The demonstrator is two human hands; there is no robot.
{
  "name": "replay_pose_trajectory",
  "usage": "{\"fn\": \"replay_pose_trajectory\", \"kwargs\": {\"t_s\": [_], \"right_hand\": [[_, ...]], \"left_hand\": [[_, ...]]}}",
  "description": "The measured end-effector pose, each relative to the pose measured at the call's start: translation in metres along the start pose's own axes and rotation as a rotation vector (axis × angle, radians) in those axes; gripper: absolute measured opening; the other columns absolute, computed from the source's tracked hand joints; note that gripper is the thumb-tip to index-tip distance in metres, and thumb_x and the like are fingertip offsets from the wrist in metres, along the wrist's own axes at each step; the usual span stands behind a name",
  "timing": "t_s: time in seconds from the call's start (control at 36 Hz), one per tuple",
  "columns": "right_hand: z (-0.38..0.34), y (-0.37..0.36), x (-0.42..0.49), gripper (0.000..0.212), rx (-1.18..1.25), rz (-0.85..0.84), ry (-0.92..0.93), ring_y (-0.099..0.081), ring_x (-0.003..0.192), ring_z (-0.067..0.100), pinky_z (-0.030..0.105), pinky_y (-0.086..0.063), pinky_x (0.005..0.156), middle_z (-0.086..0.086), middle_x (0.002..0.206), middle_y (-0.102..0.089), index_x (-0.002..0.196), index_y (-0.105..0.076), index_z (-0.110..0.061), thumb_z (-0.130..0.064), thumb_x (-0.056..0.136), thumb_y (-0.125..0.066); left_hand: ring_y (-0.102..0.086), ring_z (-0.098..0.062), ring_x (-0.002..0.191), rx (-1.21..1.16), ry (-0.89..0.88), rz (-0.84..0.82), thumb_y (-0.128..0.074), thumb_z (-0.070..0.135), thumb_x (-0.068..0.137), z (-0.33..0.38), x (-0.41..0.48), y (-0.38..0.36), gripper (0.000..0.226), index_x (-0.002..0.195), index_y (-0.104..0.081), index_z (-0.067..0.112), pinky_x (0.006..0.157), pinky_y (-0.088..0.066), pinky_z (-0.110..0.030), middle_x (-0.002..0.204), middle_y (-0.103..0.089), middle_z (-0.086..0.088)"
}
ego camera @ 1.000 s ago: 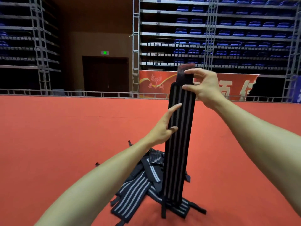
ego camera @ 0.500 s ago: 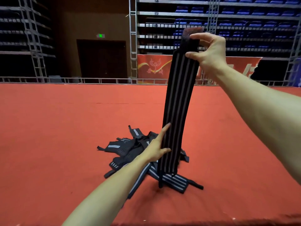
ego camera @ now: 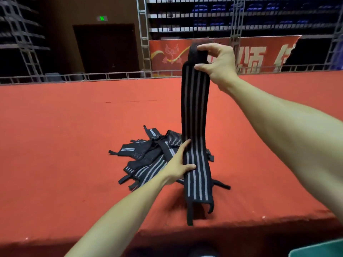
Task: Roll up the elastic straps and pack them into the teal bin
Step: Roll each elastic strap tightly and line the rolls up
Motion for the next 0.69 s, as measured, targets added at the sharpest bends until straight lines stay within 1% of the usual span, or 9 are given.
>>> {"fn": "replay_pose_trajectory", "kwargs": {"t_s": [0.14, 0.19, 0.25, 0.31, 0.39, 0.47, 0.53, 0.58, 0.69], "right_hand": [[0.040, -0.018, -0.022, 0.050, -0.039, -0.047, -0.068, -0.064, 0.104, 0.006, 0.024, -0.051, 0.099, -0.007, 0.107, -0.069, 0.111, -0.073, -0.019, -0.003, 0.066, -0.088], [0.053, -0.025, -0.031, 0.049, -0.039, -0.054, -0.087, -0.063, 0.102, 0.004, 0.021, -0.051, 0.097, -0.008, 0.104, -0.068, 0.111, -0.073, -0.015, -0.001, 0.067, -0.087], [0.067, -0.030, -0.039, 0.049, -0.029, -0.053, -0.110, -0.062, 0.101, 0.002, 0.023, -0.052, 0.096, -0.009, 0.102, -0.068, 0.111, -0.073, -0.015, 0.000, 0.067, -0.086], [0.081, -0.036, -0.044, 0.049, -0.023, -0.049, -0.129, -0.063, 0.101, 0.002, 0.029, -0.053, 0.096, -0.009, 0.102, -0.069, 0.110, -0.073, -0.016, 0.000, 0.066, -0.086], [0.097, -0.042, -0.047, 0.050, -0.025, -0.039, -0.144, -0.063, 0.102, 0.002, 0.030, -0.054, 0.095, -0.010, 0.103, -0.069, 0.111, -0.073, -0.016, -0.001, 0.065, -0.087], [0.105, -0.044, -0.047, 0.050, -0.032, -0.029, -0.140, -0.062, 0.102, 0.002, 0.025, -0.054, 0.093, -0.010, 0.103, -0.068, 0.112, -0.073, -0.016, -0.002, 0.066, -0.087], [0.110, -0.046, -0.046, 0.049, -0.039, -0.032, -0.135, -0.062, 0.103, 0.003, 0.023, -0.055, 0.090, -0.009, 0.104, -0.068, 0.112, -0.073, -0.016, -0.002, 0.067, -0.087], [0.116, -0.047, -0.043, 0.049, -0.038, -0.037, -0.128, -0.064, 0.104, 0.006, 0.023, -0.056, 0.086, -0.006, 0.107, -0.070, 0.112, -0.073, -0.016, -0.001, 0.067, -0.086], [0.126, -0.045, -0.038, 0.049, -0.033, -0.034, -0.123, -0.066, 0.104, 0.009, 0.022, -0.056, 0.085, -0.002, 0.109, -0.071, 0.112, -0.074, -0.018, -0.001, 0.067, -0.086]], "left_hand": [[-0.055, 0.003, 0.120, 0.016, 0.053, -0.020, -0.064, -0.010, 0.087, -0.043, -0.009, -0.011, 0.087, 0.148, -0.028, 0.040, 0.100, -0.046, -0.019, 0.147, -0.044, 0.008], [-0.052, -0.002, 0.127, 0.060, 0.076, -0.019, -0.067, -0.007, 0.085, -0.058, -0.011, -0.011, 0.090, 0.148, -0.027, 0.043, 0.111, -0.041, -0.028, 0.151, -0.041, 0.008], [-0.048, -0.005, 0.132, 0.159, 0.091, -0.024, -0.070, -0.002, 0.085, -0.068, -0.012, -0.010, 0.091, 0.151, -0.024, 0.042, 0.117, -0.033, -0.031, 0.154, -0.038, 0.007], [-0.043, -0.007, 0.135, 0.314, 0.094, -0.033, -0.072, 0.005, 0.086, -0.073, -0.011, -0.007, 0.091, 0.153, -0.020, 0.038, 0.116, -0.027, -0.024, 0.156, -0.036, 0.006], [-0.043, -0.014, 0.137, 0.471, 0.074, -0.041, -0.075, 0.015, 0.085, -0.076, -0.007, -0.004, 0.090, 0.153, -0.020, 0.037, 0.117, -0.028, -0.027, 0.154, -0.039, 0.003], [-0.053, -0.022, 0.124, 0.557, 0.064, -0.004, -0.076, 0.021, 0.085, -0.077, -0.003, -0.001, 0.083, 0.151, -0.027, 0.033, 0.108, -0.040, -0.031, 0.145, -0.049, -0.001], [-0.057, -0.020, 0.097, 0.594, 0.048, 0.037, -0.073, 0.022, 0.088, -0.075, 0.001, 0.003, 0.073, 0.148, -0.034, 0.030, 0.087, -0.044, -0.026, 0.127, -0.054, -0.002], [-0.047, -0.012, 0.075, 0.616, 0.016, 0.064, -0.069, 0.021, 0.090, -0.071, 0.004, 0.007, 0.062, 0.145, -0.040, 0.028, 0.079, -0.039, -0.025, 0.102, -0.052, -0.003], [-0.043, -0.011, 0.079, 0.712, -0.065, 0.069, -0.064, 0.024, 0.094, -0.057, 0.009, 0.007, 0.048, 0.140, -0.046, 0.024, 0.081, -0.038, -0.024, 0.092, -0.042, 0.004]]}}
Point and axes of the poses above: each hand's wrist, its own x-axis towards the middle knuckle, its own y-axis out of the back of the hand, z = x × y, the point moved 9 cm from there along x, towards the middle knuckle
